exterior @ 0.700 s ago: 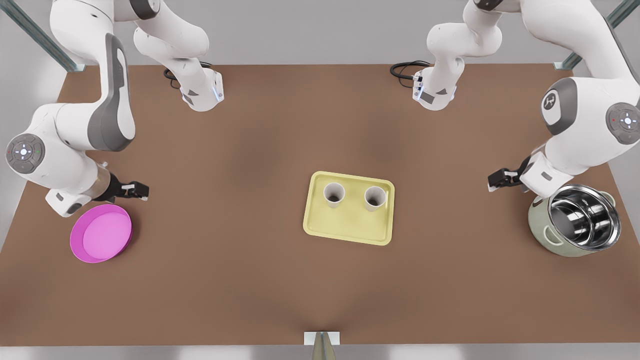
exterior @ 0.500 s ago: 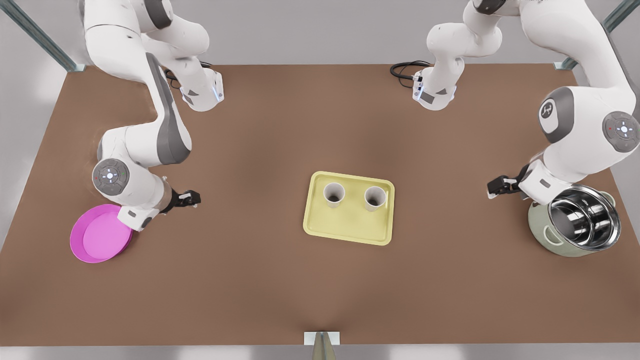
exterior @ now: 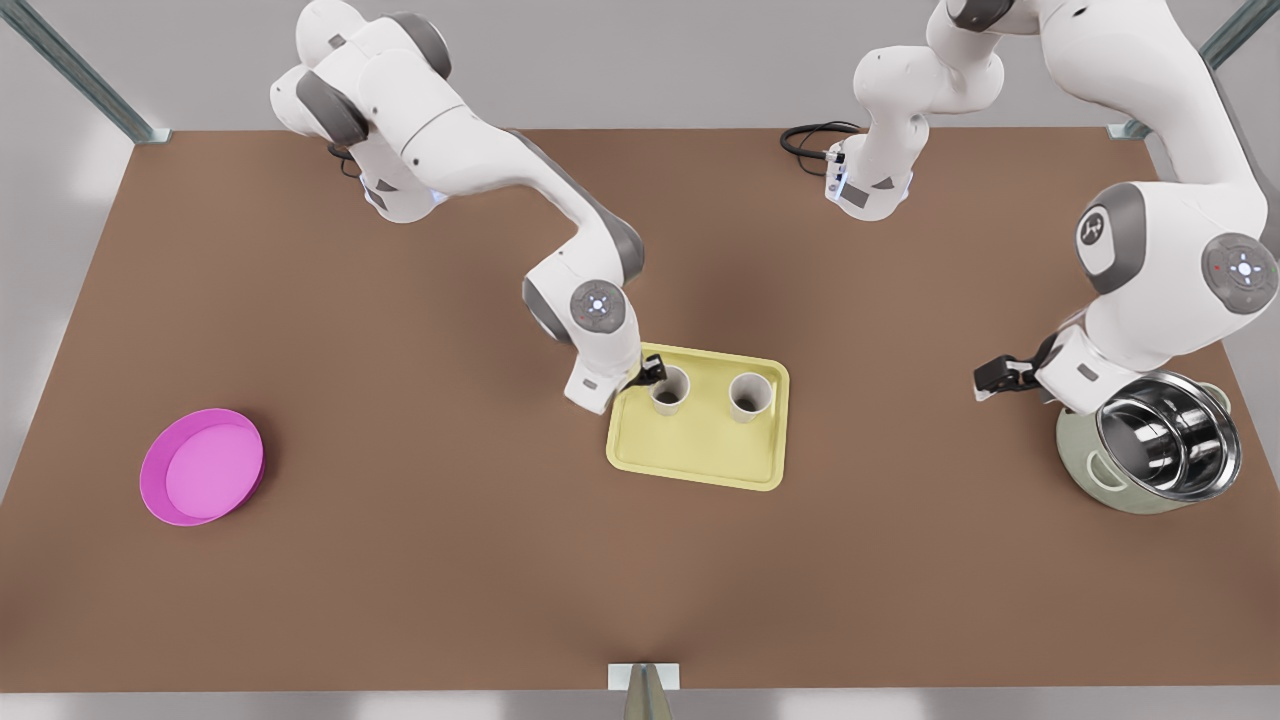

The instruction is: Use the left arm to pick up the white IKEA cup from the tray and place it on the middle-left position; use the right arm to pick up the white IKEA cup from the tray and place it on the middle-right position

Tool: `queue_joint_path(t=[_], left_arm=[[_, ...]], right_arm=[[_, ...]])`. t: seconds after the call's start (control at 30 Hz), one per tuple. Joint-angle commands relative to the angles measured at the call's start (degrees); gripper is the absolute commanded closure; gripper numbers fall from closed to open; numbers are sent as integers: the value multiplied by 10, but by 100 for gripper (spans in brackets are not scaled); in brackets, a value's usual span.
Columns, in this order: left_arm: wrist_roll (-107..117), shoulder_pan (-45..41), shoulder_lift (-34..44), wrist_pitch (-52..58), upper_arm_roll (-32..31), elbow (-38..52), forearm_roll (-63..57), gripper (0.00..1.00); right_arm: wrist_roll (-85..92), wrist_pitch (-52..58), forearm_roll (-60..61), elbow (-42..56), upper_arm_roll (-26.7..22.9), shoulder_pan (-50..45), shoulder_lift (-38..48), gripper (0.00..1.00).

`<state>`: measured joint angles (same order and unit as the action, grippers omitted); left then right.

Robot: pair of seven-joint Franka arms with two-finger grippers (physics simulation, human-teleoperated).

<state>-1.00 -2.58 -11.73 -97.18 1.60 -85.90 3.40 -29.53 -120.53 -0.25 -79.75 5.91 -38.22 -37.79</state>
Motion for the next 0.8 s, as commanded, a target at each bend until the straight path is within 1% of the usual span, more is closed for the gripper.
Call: queue_joint_path(t=[0.0,0.13,0.67,0.77], left_arm=[[-11,0,0,0,1,-1,-1,0],[-13,1,3,10,2,-10,-7,0],[-11,2,1,12,3,-11,-13,0],[-11,2,1,12,4,-11,-13,0]], right_arm=[[-279,-19,-1,0,2,-4,0,0],[-256,-19,-3,-13,2,-17,-11,0],[-230,-29,0,-12,9,-26,-69,0],[-231,-52,1,-12,9,-26,-75,0]])
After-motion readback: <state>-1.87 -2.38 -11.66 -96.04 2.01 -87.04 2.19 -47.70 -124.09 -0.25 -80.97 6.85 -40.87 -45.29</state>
